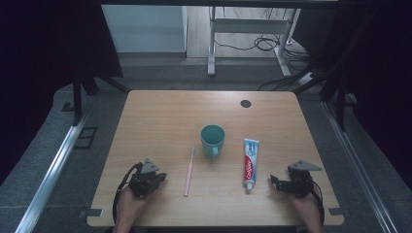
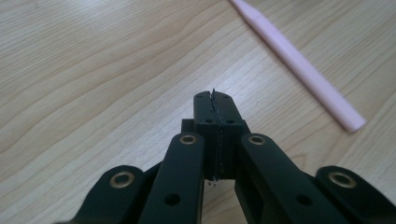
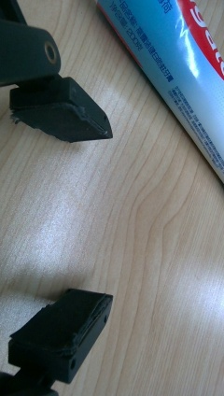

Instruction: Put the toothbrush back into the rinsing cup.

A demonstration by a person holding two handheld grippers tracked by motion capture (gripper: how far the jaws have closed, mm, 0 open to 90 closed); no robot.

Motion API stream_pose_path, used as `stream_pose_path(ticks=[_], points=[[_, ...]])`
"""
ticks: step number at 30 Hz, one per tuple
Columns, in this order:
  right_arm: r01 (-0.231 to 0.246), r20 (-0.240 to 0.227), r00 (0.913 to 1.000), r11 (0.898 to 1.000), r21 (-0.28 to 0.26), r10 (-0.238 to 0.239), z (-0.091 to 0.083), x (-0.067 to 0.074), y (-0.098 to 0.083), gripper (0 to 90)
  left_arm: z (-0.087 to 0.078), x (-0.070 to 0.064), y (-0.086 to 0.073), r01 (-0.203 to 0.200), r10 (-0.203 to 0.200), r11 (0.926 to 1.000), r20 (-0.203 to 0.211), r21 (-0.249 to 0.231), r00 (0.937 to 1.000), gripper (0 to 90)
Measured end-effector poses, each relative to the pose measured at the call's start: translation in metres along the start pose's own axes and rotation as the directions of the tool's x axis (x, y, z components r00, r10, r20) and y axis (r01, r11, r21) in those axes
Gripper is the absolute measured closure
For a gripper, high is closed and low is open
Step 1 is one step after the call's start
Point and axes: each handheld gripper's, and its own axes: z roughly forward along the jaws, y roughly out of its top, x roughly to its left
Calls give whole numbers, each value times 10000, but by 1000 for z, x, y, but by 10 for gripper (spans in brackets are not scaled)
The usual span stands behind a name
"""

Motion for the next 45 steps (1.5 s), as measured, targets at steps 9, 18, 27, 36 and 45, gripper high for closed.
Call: stream_pose_path(ticks=[9, 18, 27, 36, 45], points=[[2, 5, 10000, 10000, -10, -2, 0, 0, 0, 171, 3, -10, 11, -18, 23, 10000, 582, -84, 9983, 894], [10, 2, 10000, 10000, -14, -10, 0, 0, 0, 171, 11, -26, 25, -287, 298, 9995, 929, -135, 9952, 895], [15, 3, 10000, 10000, -13, -15, 0, 0, 0, 169, 24, -41, 35, -740, 715, 9972, 1319, 135, 9887, 894], [34, -11, 10000, 10000, -8, -34, 1, 0, 1, 167, 32, -49, 38, -867, 819, 9959, 1551, 249, 9845, 894], [28, -18, 10000, 10000, -7, -28, 1, 0, 1, 167, 42, -52, 36, -905, 814, 9944, 1529, 538, 9849, 894]])
